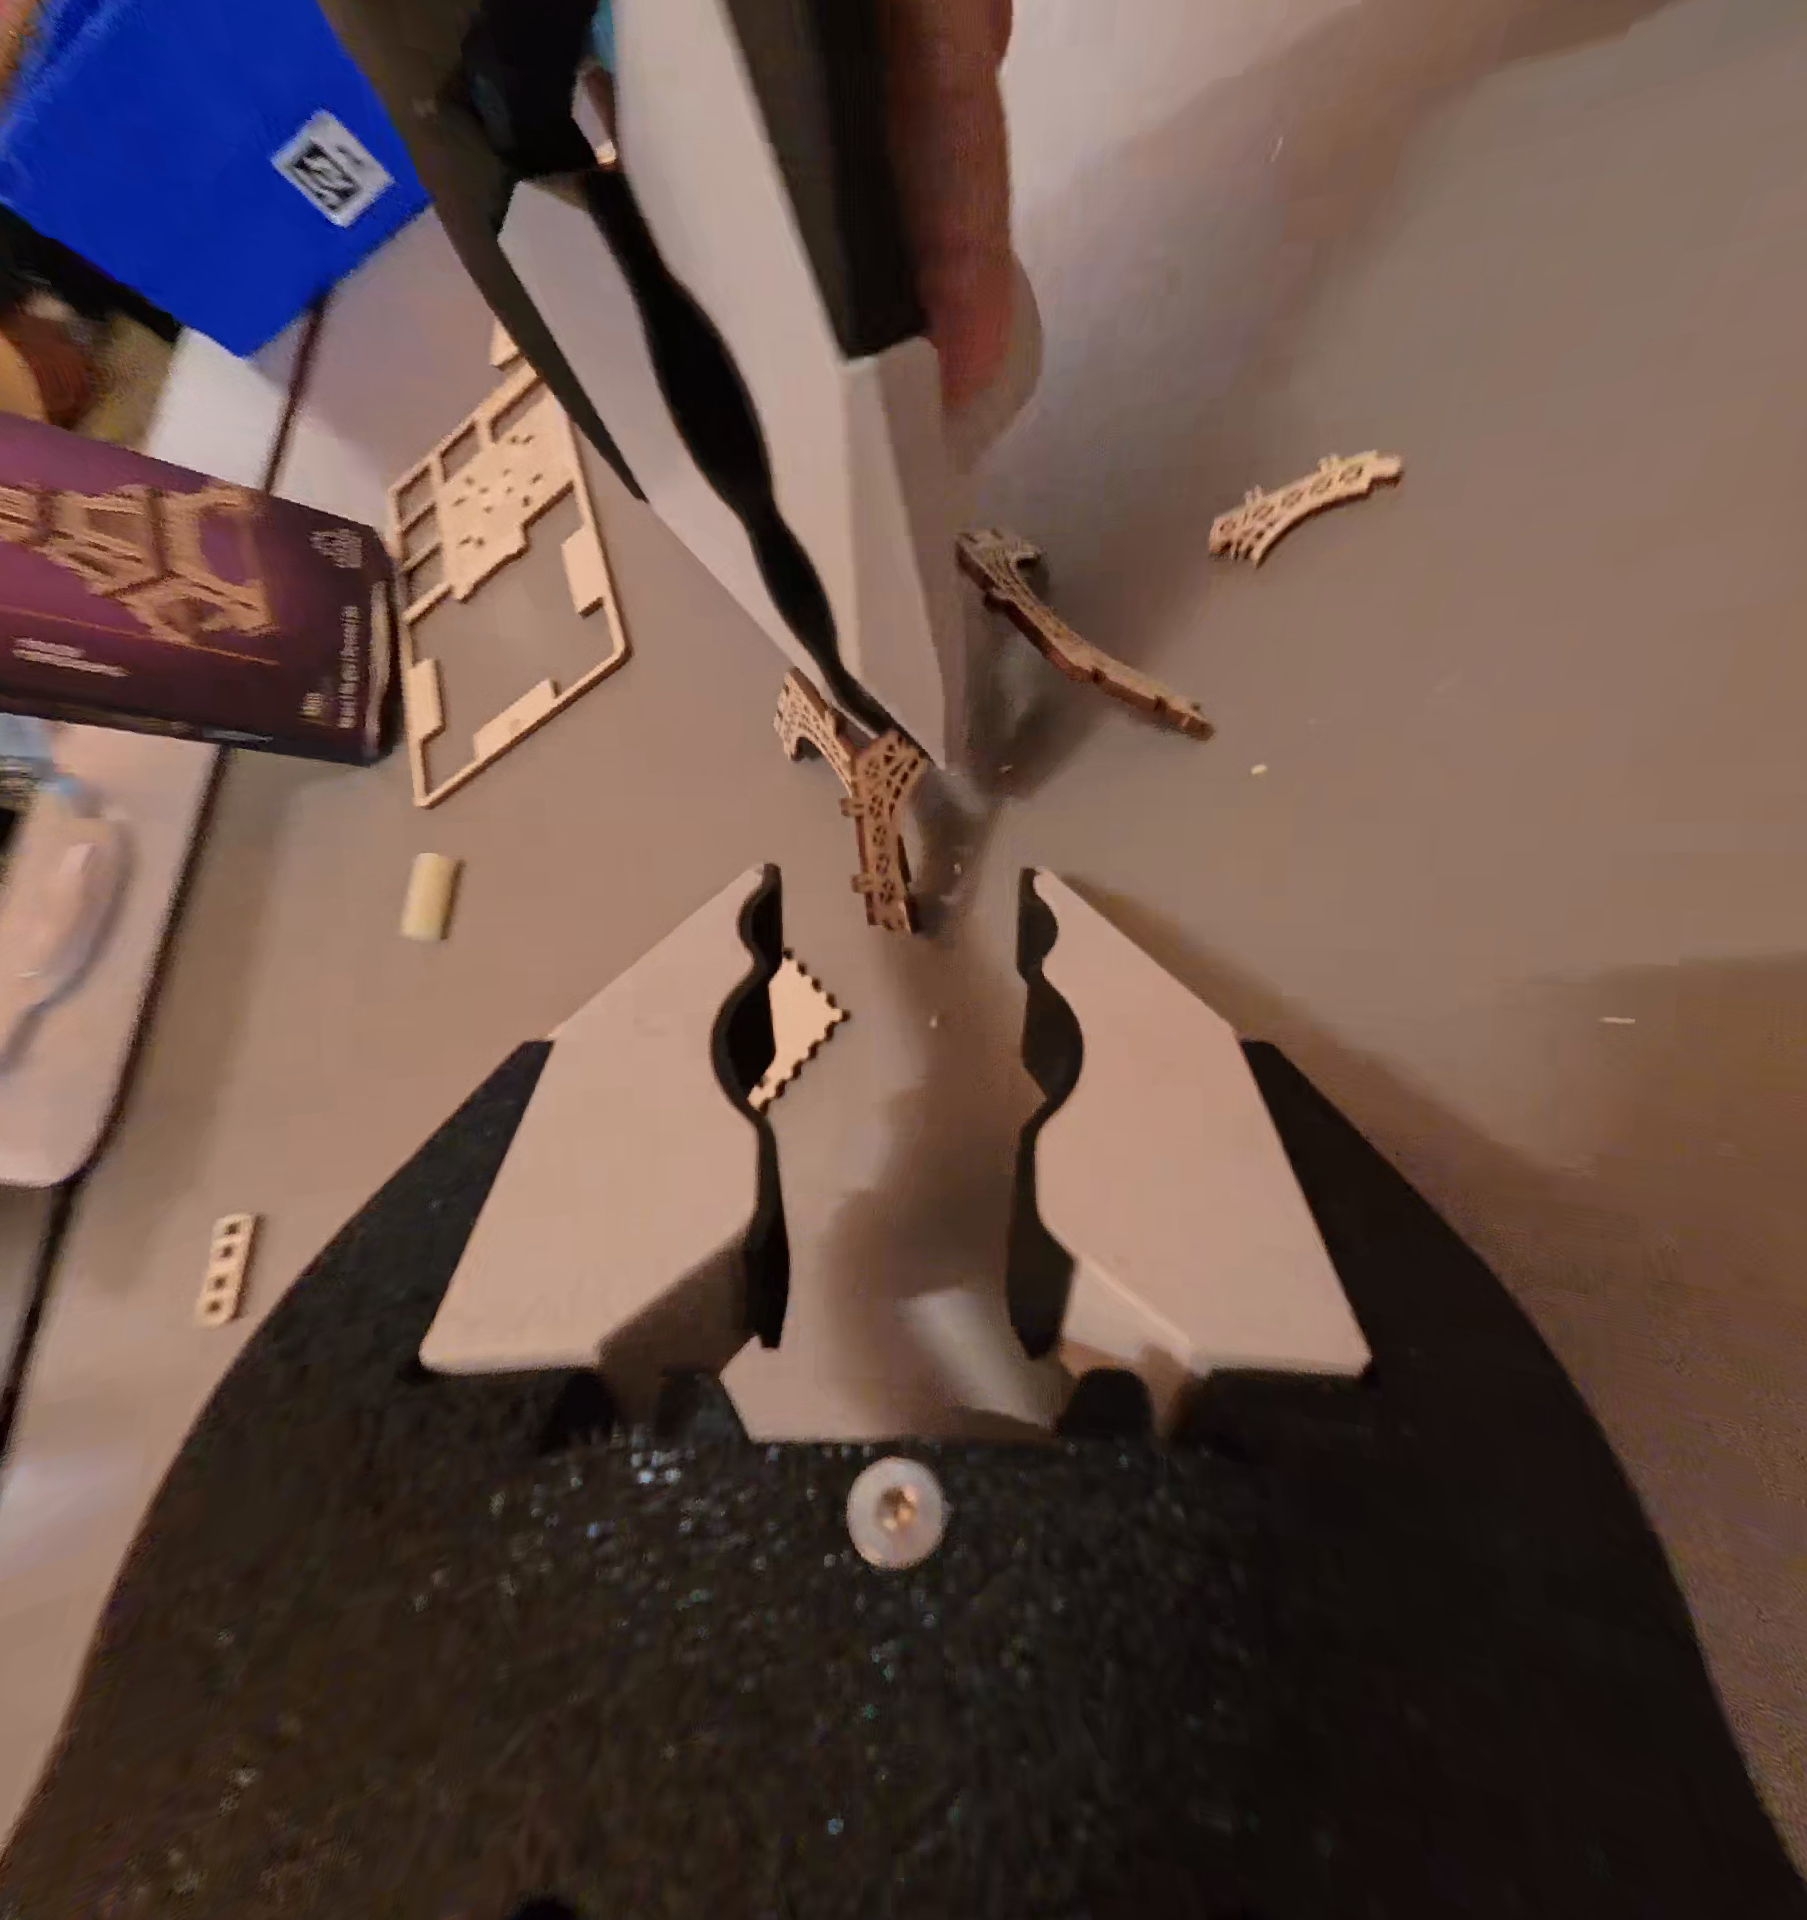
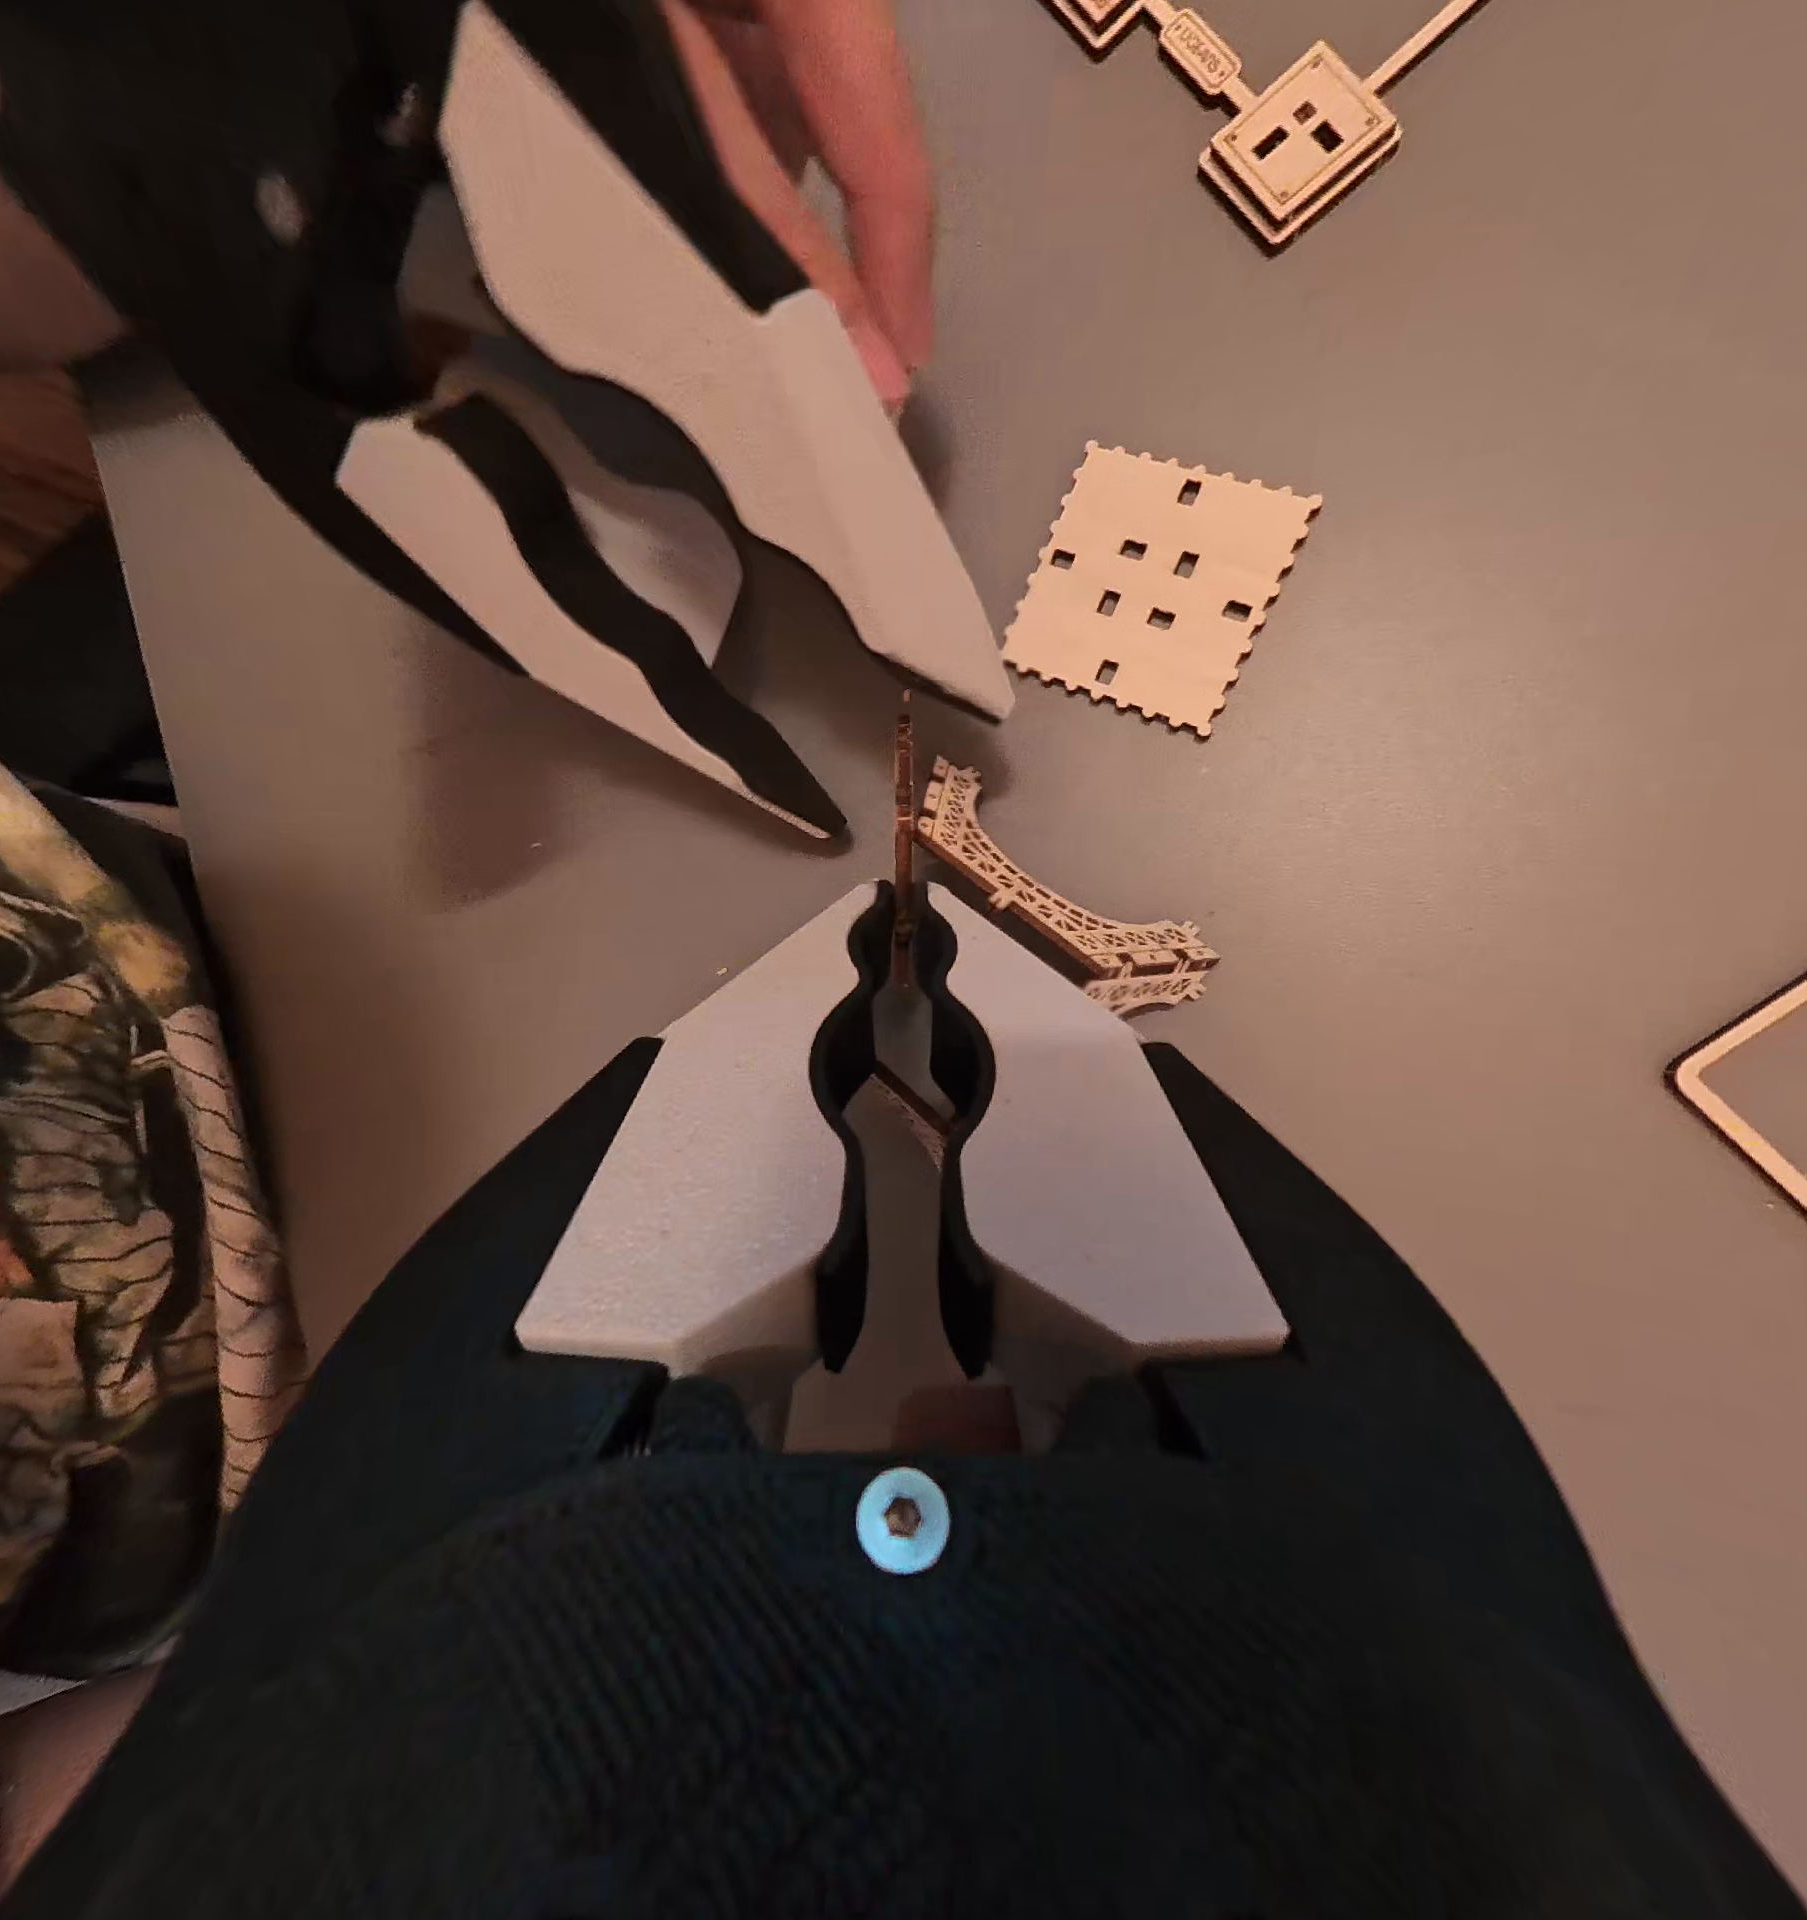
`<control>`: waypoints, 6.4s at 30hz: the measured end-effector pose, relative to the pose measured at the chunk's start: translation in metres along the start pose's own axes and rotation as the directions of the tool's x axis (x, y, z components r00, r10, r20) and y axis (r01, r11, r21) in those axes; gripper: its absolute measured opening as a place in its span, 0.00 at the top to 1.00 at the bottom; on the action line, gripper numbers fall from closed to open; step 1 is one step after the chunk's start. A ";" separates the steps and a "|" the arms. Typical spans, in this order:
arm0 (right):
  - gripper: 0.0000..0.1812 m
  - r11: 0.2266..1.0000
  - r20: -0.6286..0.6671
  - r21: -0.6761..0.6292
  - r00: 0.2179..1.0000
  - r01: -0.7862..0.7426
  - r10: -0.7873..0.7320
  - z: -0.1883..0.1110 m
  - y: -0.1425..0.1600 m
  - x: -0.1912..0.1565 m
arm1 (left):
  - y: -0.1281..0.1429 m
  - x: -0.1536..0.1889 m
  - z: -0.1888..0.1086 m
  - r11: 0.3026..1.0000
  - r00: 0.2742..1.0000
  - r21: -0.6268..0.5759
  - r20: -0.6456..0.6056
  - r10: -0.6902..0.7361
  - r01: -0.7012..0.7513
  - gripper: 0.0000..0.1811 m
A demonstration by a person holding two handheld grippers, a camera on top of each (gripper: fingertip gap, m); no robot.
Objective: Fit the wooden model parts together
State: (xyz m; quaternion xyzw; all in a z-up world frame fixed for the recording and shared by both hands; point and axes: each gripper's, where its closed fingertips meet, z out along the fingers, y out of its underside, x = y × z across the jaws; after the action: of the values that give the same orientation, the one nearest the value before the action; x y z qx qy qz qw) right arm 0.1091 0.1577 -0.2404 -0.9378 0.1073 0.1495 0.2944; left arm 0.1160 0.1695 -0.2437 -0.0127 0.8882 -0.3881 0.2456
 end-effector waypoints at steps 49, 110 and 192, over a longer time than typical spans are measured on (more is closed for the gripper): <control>0.94 0.917 -0.114 0.260 0.953 0.302 -0.282 -0.039 -0.010 -0.022 | -0.035 -0.006 -0.029 0.875 0.875 0.247 -0.372 -0.311 0.416 1.00; 1.00 0.986 -0.061 -0.012 0.984 0.167 -0.168 -0.019 0.013 -0.001 | -0.002 0.012 0.013 0.934 0.900 -0.076 -0.252 -0.356 0.348 0.84; 0.99 0.997 -0.119 -0.011 0.990 0.070 -0.071 -0.024 0.023 0.042 | -0.011 -0.021 0.039 0.854 0.792 -0.081 -0.337 -0.509 0.514 0.94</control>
State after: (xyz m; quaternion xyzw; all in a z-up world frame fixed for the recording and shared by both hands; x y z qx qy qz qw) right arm 0.1466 0.1207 -0.2483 -0.9493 0.0909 0.0829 0.2893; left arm 0.1502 0.1393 -0.2495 -0.1819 0.8775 -0.4428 -0.0286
